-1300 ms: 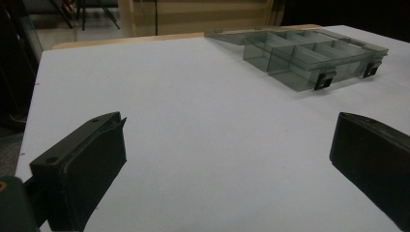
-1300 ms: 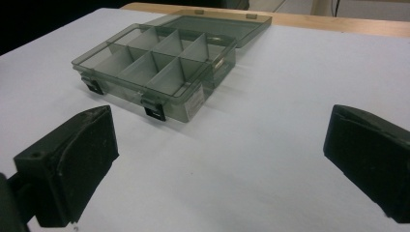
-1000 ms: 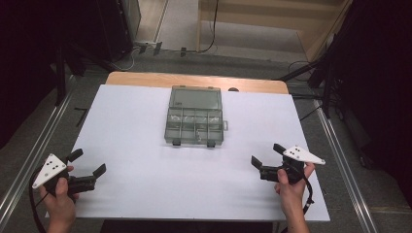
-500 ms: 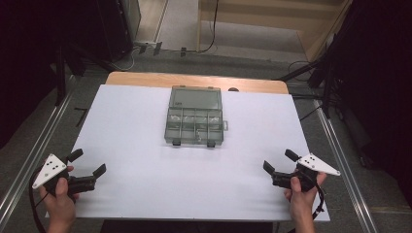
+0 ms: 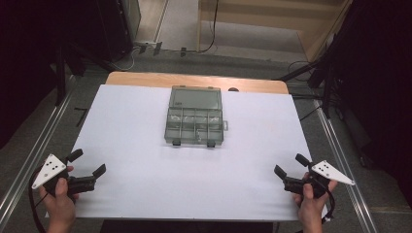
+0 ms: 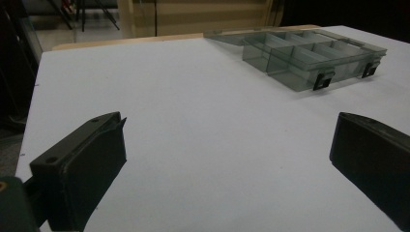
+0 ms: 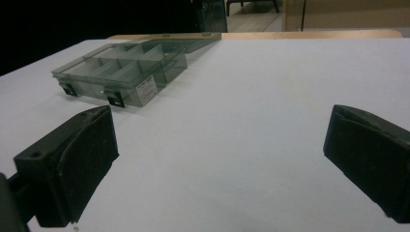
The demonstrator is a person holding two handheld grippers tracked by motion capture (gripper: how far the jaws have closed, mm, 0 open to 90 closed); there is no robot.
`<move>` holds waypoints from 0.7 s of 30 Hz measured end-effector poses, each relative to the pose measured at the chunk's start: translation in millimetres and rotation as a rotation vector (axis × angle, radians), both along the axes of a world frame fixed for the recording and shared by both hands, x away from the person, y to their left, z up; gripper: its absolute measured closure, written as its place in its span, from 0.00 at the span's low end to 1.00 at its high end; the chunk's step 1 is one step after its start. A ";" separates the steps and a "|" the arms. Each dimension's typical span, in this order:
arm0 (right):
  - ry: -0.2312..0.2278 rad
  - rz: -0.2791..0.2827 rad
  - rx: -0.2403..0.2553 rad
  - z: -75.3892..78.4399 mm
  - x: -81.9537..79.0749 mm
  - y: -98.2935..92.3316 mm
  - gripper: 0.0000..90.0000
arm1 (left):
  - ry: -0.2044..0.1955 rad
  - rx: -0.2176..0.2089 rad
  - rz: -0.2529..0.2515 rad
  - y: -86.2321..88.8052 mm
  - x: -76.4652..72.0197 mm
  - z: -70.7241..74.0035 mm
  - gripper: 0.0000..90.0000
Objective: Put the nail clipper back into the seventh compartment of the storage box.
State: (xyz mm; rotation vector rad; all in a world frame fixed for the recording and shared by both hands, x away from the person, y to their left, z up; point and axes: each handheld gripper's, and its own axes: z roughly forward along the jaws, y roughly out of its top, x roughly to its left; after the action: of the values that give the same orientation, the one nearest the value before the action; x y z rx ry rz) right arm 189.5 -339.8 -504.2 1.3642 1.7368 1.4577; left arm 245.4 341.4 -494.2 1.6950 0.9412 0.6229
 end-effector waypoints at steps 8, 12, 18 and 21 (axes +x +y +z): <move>-0.011 -0.022 -0.010 -3.8 -12.4 -12.5 0.00 | -0.002 -0.002 -0.003 1.0 -0.2 0.4 0.00; -0.014 -0.048 0.000 -4.1 -16.7 -20.2 0.00 | -0.003 -0.008 -0.002 1.3 -0.6 0.6 0.00; -0.013 -0.072 0.011 -5.7 -19.7 -27.6 0.00 | -0.008 -0.002 -0.005 0.8 -1.3 1.0 0.00; -0.012 -0.075 0.017 -6.3 -20.0 -28.8 0.00 | -0.008 0.000 -0.006 0.9 -1.1 0.8 0.00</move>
State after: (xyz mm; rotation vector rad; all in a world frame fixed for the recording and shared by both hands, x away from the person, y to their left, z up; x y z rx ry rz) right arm 169.5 -368.6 -510.5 1.4106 1.6515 1.4402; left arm 244.3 342.2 -493.4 1.6937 0.9302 0.6256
